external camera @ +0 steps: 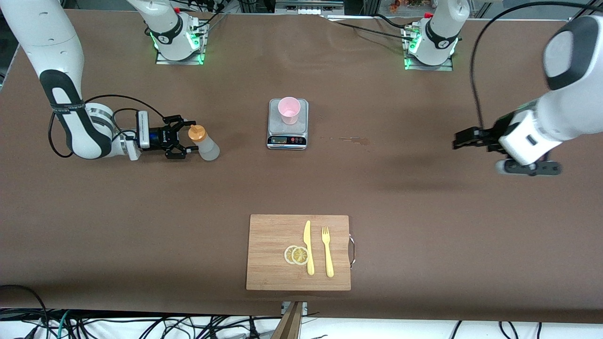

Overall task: Add sauce to pink cup with both arms
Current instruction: 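Release the cup on the scale while the right gripper grasps the bottle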

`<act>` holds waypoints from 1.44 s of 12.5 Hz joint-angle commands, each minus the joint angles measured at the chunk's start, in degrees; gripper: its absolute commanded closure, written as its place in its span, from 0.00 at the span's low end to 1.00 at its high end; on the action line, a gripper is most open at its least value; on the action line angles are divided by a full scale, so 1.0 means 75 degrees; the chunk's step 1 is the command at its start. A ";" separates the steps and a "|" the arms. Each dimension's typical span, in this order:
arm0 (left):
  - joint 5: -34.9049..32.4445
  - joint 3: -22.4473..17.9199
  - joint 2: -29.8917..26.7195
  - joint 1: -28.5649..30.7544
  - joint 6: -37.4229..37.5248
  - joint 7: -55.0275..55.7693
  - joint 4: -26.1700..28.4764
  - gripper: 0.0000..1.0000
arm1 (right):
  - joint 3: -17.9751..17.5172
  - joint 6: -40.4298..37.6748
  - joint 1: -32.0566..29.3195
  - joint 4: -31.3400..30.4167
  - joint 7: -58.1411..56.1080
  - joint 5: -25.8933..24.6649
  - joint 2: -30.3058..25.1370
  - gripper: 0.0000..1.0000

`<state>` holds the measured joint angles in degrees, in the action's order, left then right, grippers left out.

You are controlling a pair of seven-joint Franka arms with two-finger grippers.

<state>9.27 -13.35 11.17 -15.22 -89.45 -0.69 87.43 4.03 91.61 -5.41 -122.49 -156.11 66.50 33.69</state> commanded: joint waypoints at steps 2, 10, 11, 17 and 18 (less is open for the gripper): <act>-0.0825 0.0419 -0.0469 0.0596 0.0687 -0.0820 -0.0174 0.00 | -0.0068 0.0101 -0.0028 0.0031 -0.0536 0.0203 0.0078 0.00; -0.1318 0.0854 -0.0494 0.1044 0.1215 -0.1314 -0.0348 0.00 | -0.0385 0.0055 0.0265 0.0008 -0.1040 0.1281 0.0618 0.00; -0.1318 0.0842 -0.0458 0.1033 0.1239 -0.1314 -0.0396 0.00 | -0.0408 0.0031 0.0276 0.0019 -0.1029 0.1281 0.0606 0.00; -0.1318 0.0866 -0.0353 0.0974 0.1239 -0.1303 -0.0525 0.00 | -0.0561 0.0276 0.0369 0.0031 -0.0783 0.1375 0.0223 0.75; -0.1307 0.0854 -0.0353 0.1020 0.1239 -0.1314 -0.0537 0.00 | -0.0549 0.0509 0.0498 0.0019 -0.0539 0.1363 -0.0163 0.79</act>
<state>1.12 -6.99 7.40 -7.98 -81.81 -9.33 85.76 0.20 92.66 -3.05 -121.22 -157.26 75.66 37.29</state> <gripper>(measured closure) 0.000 0.313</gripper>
